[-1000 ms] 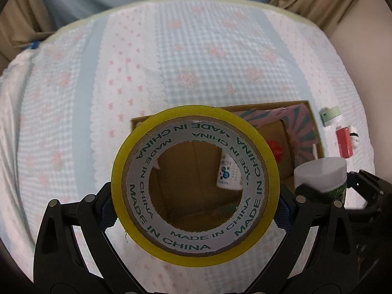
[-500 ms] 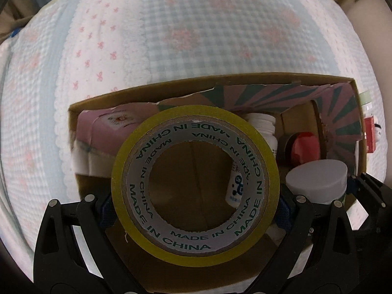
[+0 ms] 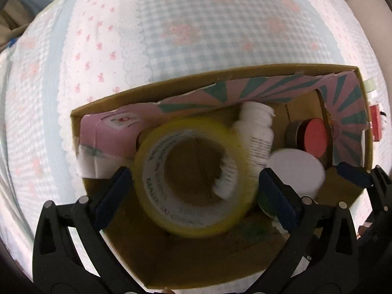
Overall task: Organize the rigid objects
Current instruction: 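Carry tape and green-labelled jar into the box and release both, then withdraw both tools from the box toward the remaining items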
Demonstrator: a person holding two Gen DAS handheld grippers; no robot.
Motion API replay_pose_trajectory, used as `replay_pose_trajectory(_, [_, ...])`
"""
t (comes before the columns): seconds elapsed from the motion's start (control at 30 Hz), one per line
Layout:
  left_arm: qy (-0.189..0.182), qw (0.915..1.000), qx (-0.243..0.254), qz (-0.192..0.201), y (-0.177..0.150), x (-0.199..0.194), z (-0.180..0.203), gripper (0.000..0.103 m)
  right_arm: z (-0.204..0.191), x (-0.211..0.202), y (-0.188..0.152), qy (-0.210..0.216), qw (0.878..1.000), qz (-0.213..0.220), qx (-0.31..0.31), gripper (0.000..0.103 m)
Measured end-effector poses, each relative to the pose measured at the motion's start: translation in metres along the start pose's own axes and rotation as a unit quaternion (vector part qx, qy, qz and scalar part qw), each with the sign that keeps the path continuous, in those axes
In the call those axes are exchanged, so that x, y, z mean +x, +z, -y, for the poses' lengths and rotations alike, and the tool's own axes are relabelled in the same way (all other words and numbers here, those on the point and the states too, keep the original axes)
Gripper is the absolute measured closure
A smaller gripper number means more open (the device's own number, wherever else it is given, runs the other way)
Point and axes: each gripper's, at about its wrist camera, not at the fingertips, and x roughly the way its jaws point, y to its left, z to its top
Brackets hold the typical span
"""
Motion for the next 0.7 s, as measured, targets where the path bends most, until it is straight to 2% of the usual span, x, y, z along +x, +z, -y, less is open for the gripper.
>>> replay_pose_trajectory(0.1, [-0.001,1.0,-0.005,0.007,-0.003,-0.01,-0.003,0.0,0.006,-0.009,-0.008,0.009,1.0,0.017,0.018,0.0])
replay_pose_trajectory(0.27, [-0.003,0.9998,-0.011,0.018,-0.014,-0.026,-0.003,0.0,0.011,-0.026,-0.012,-0.001,0.999,0.046,0.022,0.0])
replay_pose_trajectory(0.7, [0.004,0.9974,-0.03,0.066,-0.041,-0.083,-0.005,0.0,0.001,-0.073,-0.021,-0.022,0.997,0.073,0.011,0.0])
